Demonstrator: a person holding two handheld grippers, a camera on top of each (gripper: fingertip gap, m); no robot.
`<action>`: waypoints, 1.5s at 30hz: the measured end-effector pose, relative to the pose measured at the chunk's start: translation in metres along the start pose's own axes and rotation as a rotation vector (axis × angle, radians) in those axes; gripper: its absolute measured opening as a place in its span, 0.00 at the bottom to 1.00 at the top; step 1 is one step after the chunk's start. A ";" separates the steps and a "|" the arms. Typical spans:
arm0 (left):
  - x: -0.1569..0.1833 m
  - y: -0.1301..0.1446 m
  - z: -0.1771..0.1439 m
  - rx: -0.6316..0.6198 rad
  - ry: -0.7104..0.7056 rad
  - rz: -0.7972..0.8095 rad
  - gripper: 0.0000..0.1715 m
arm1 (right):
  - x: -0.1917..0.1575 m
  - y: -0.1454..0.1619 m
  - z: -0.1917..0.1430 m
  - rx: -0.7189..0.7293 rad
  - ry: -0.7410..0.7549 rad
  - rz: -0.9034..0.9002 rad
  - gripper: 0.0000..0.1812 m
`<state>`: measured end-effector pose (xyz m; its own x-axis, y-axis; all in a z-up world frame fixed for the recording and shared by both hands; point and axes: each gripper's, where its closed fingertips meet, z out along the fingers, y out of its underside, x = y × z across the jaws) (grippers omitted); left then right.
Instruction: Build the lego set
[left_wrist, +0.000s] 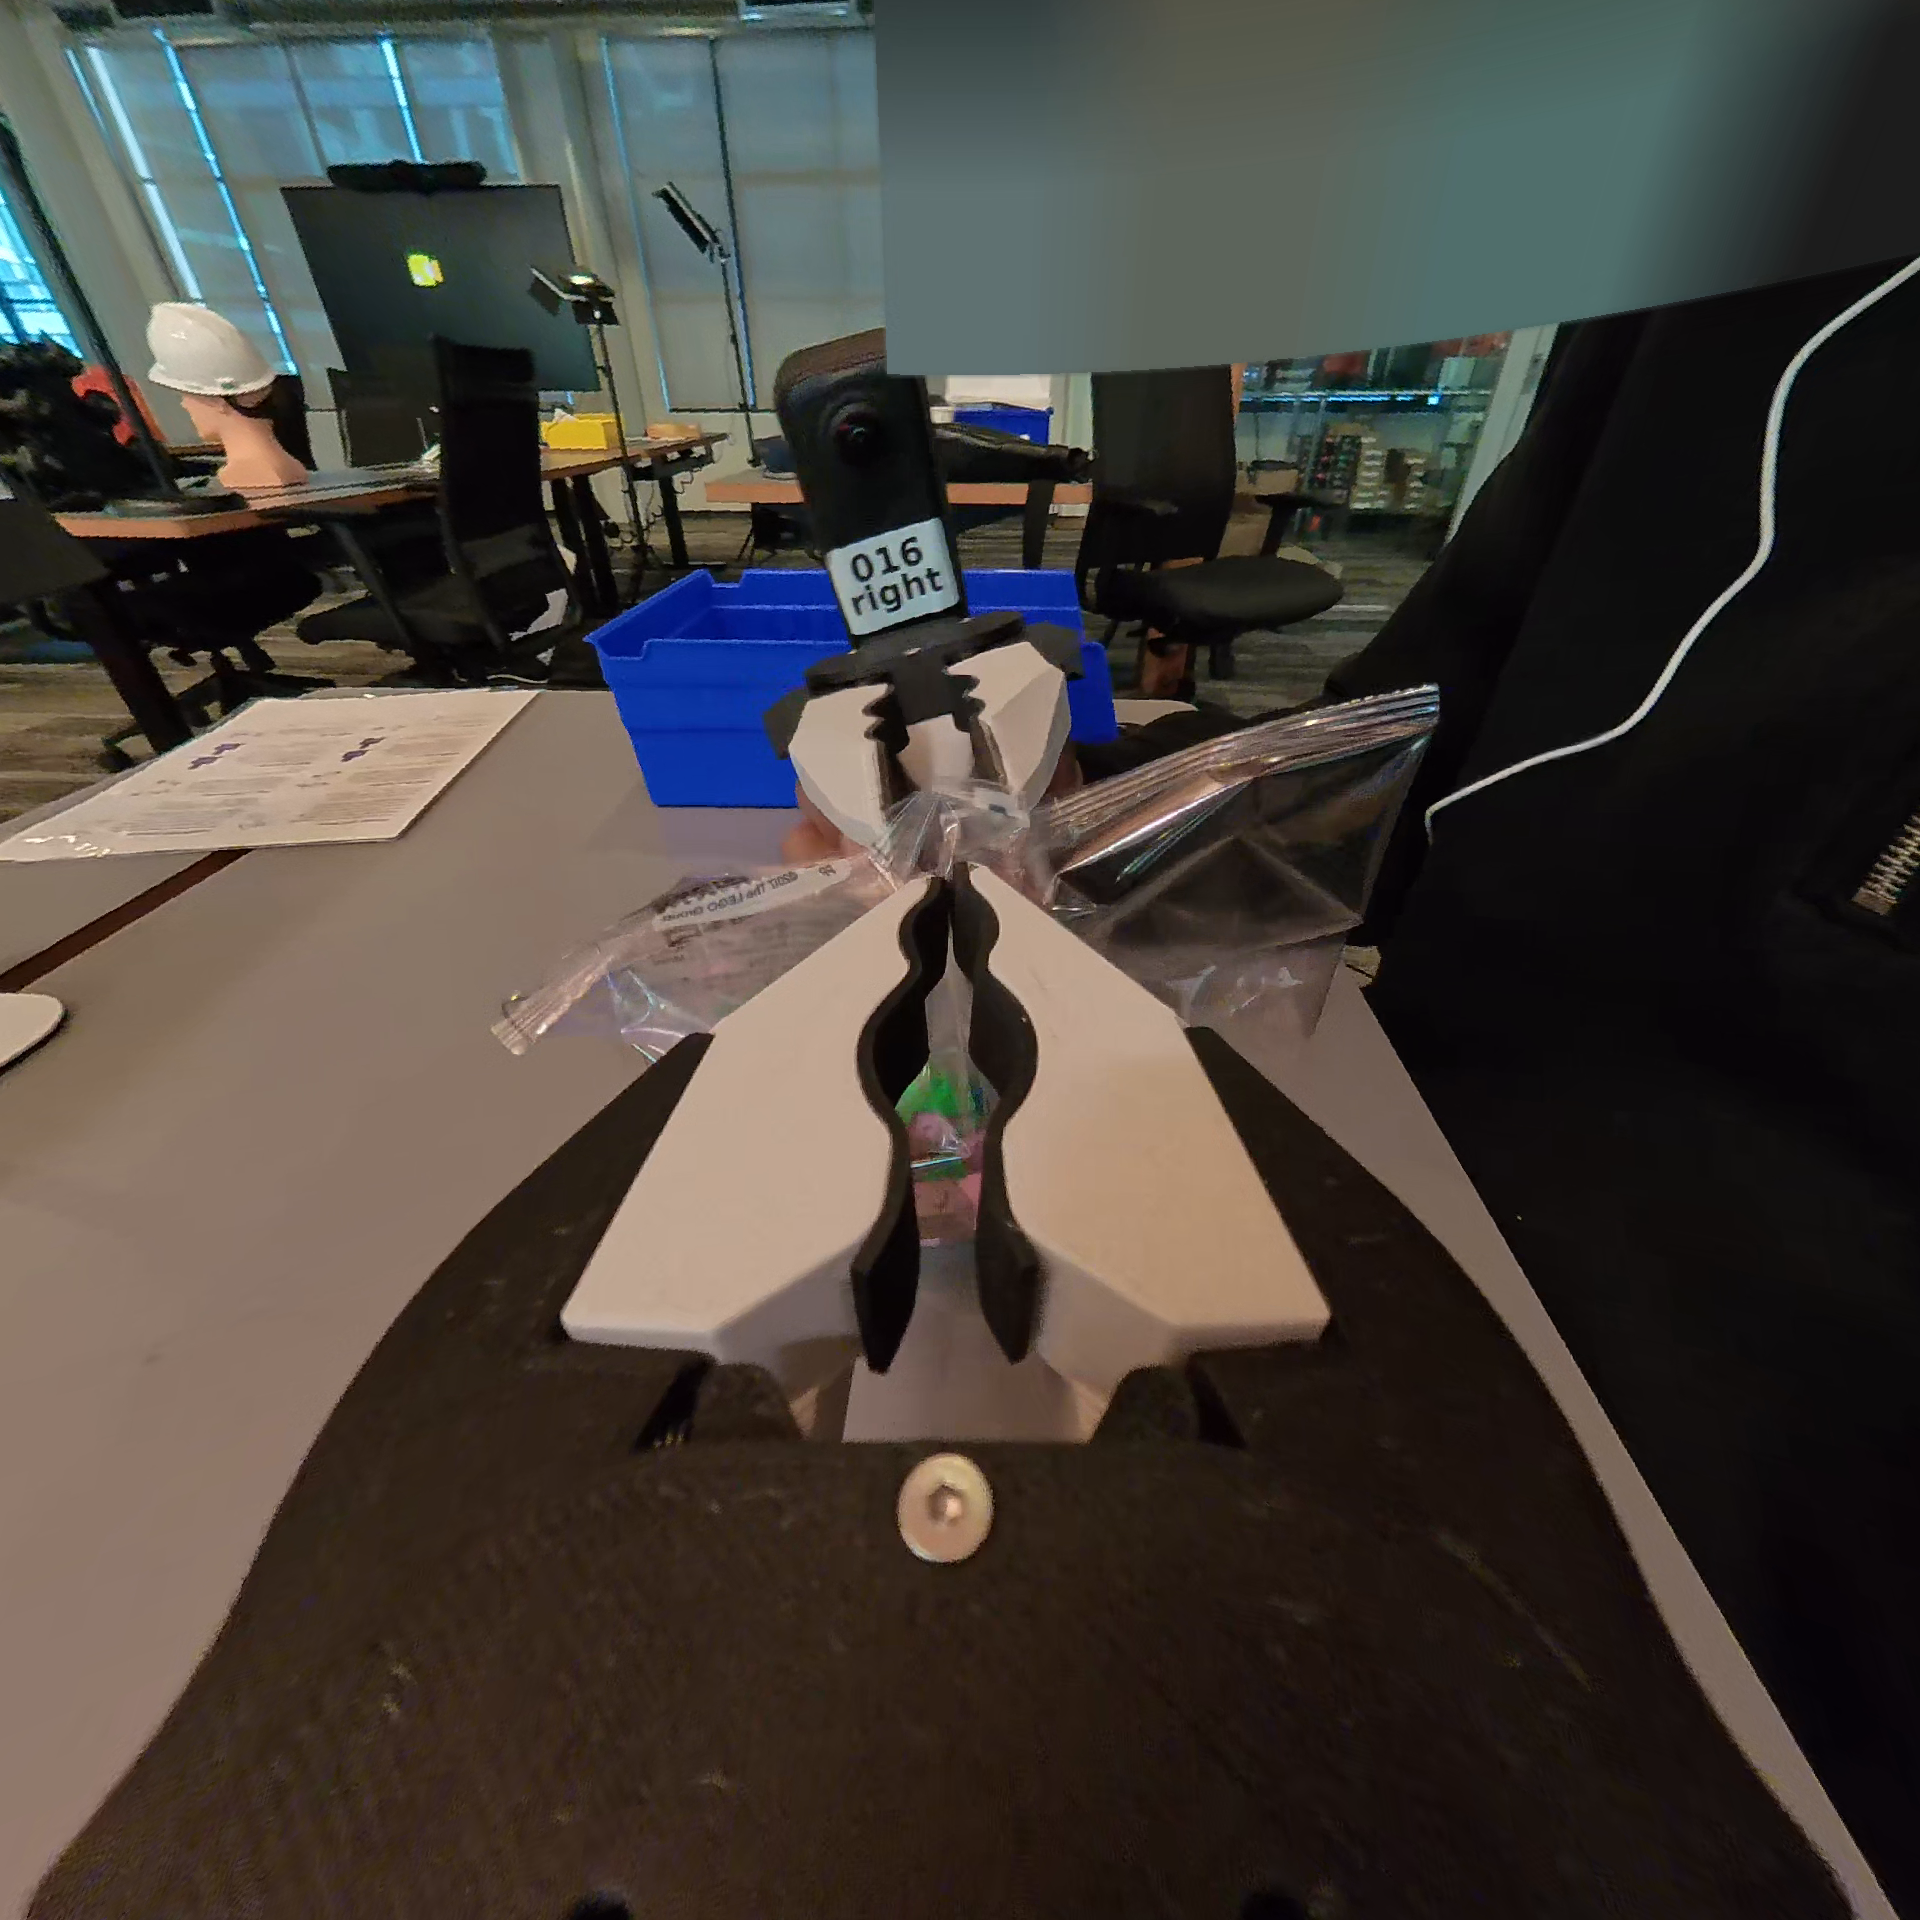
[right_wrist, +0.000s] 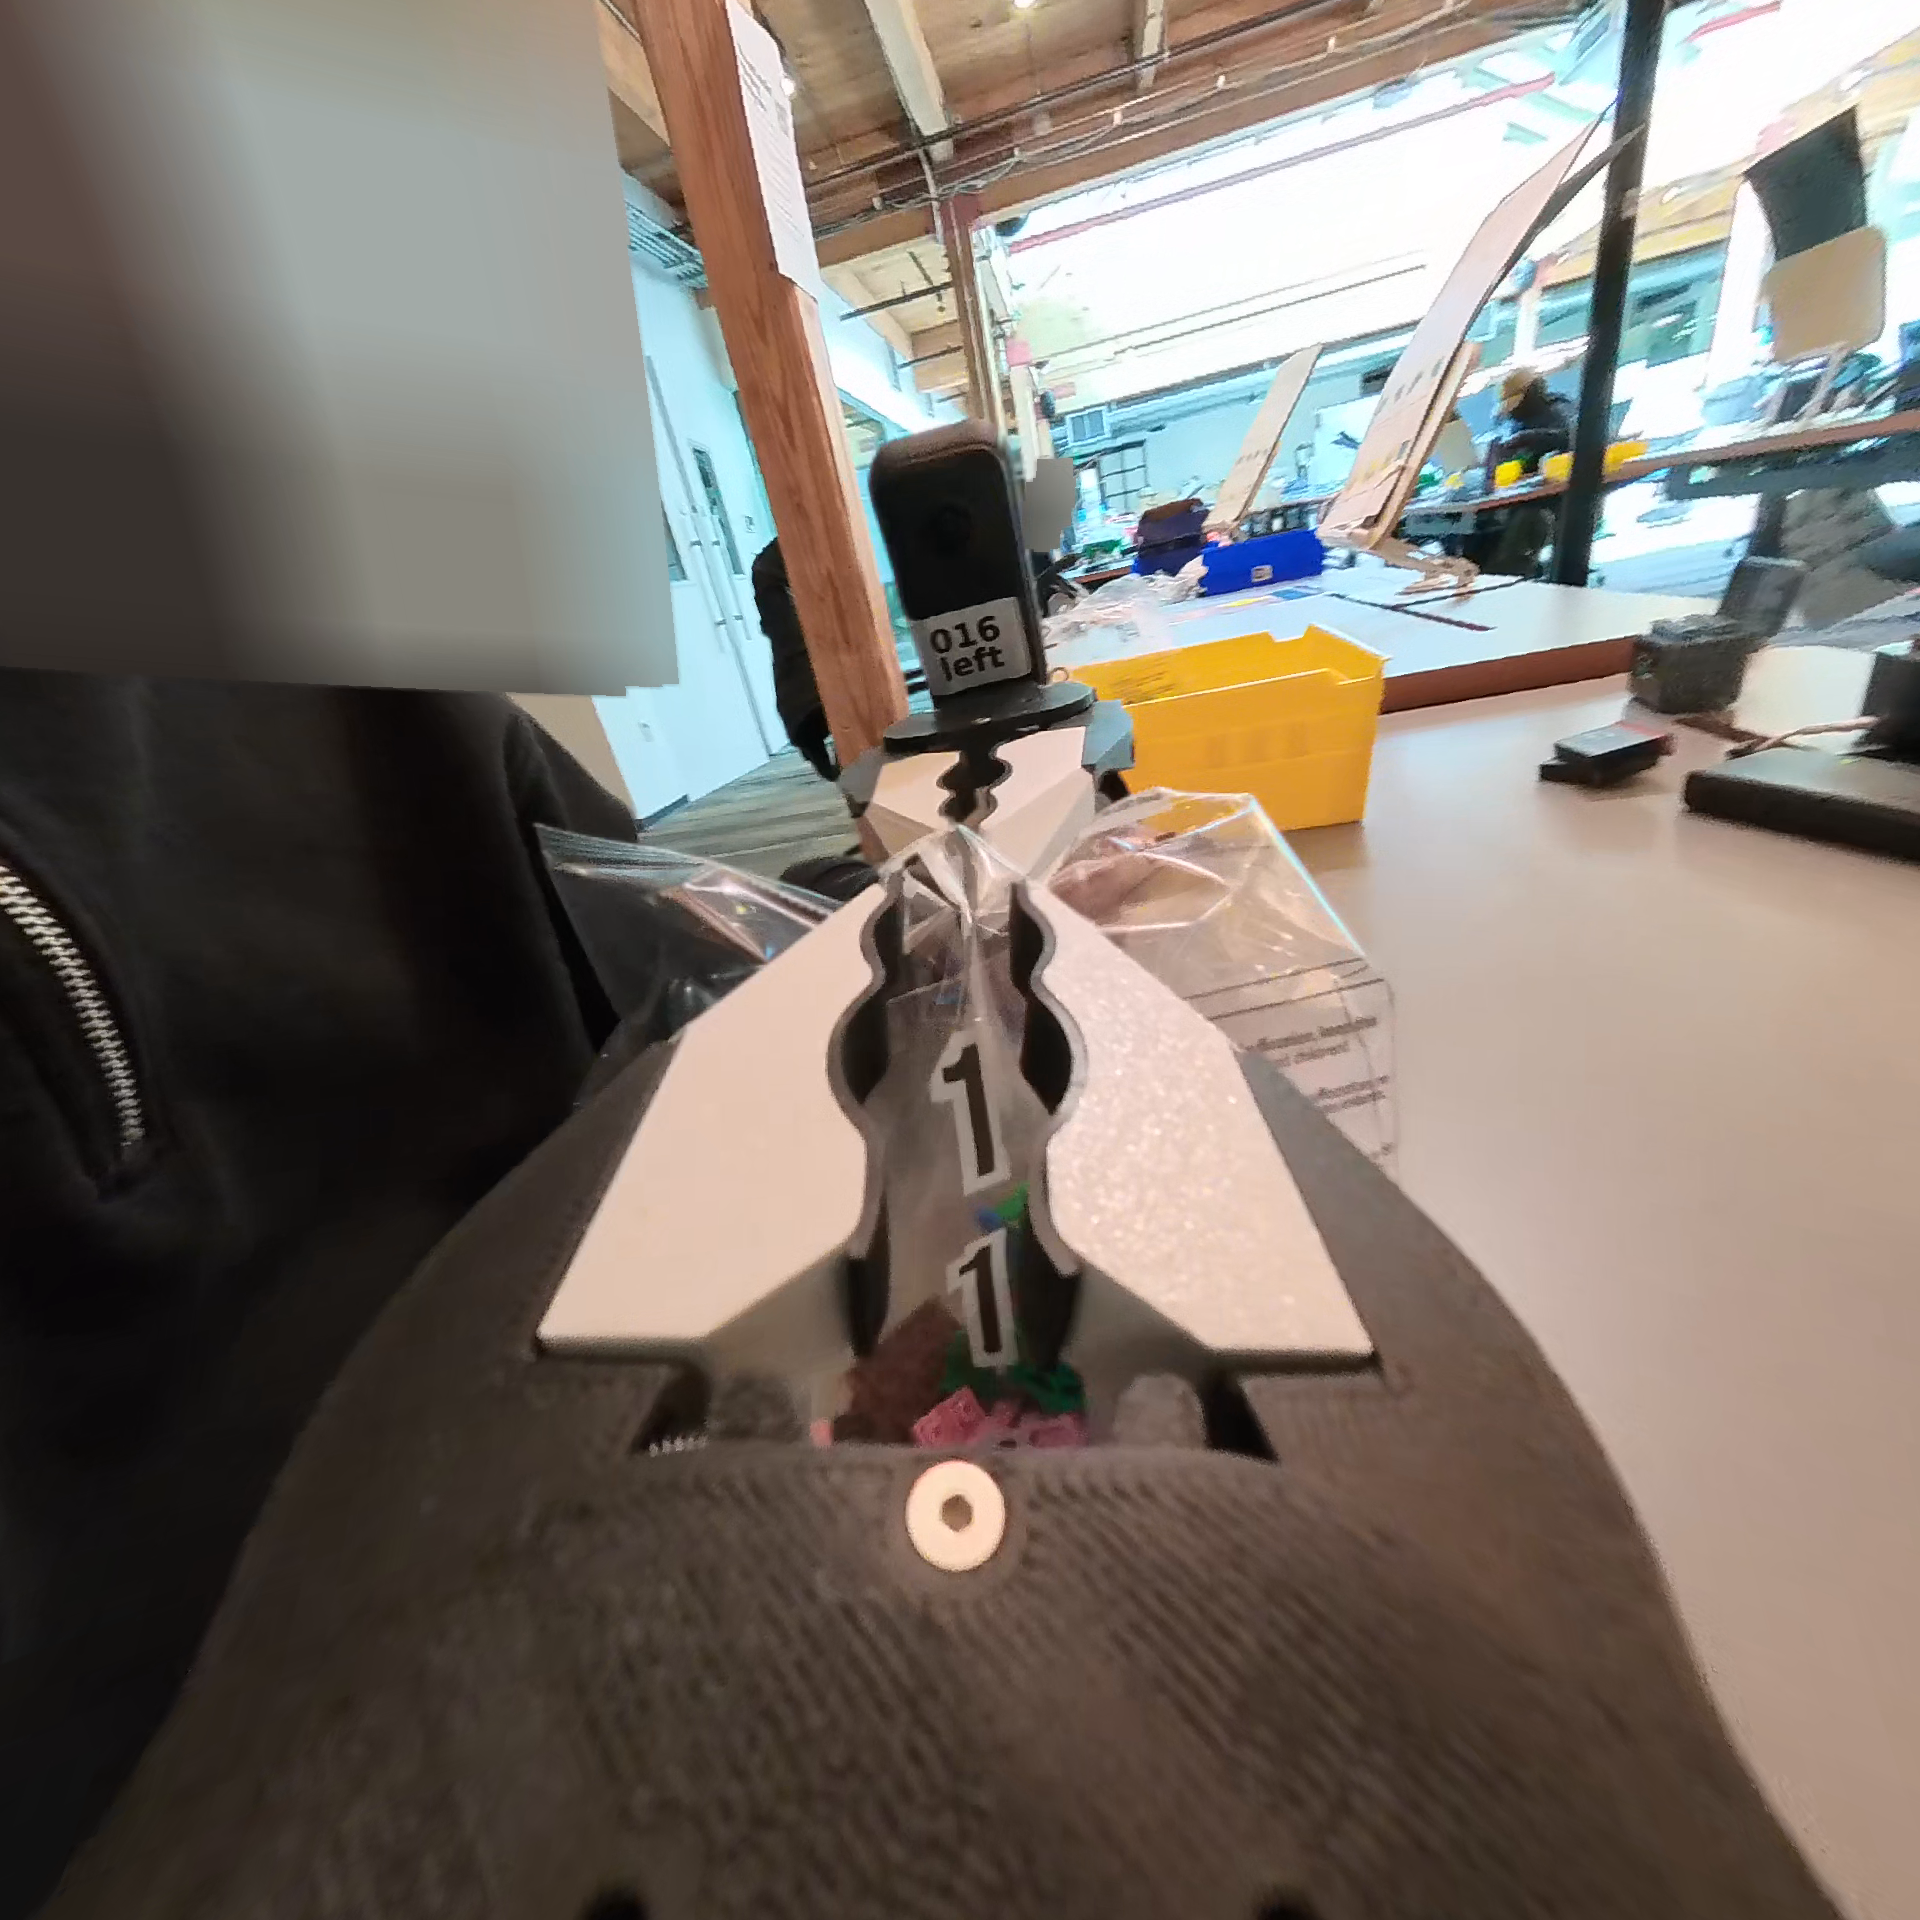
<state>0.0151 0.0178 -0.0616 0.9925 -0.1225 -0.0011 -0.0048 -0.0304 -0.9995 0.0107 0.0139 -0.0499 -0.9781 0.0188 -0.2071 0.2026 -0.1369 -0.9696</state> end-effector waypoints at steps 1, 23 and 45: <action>0.001 0.000 0.000 -0.001 0.010 -0.001 0.00 | -0.001 0.002 0.000 -0.009 -0.017 0.018 0.09; -0.014 -0.007 -0.027 -0.025 -0.038 0.016 0.00 | 0.006 -0.003 0.010 -0.190 0.232 -0.229 0.00; -0.040 -0.020 -0.080 0.147 -0.164 -0.021 0.00 | 0.027 -0.038 -0.032 0.082 0.377 -0.205 0.00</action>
<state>-0.0345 -0.0563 -0.0394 0.9988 0.0399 0.0267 0.0220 0.1154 -0.9931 -0.0214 0.0512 -0.0228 -0.9091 0.4122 -0.0595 -0.0129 -0.1707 -0.9852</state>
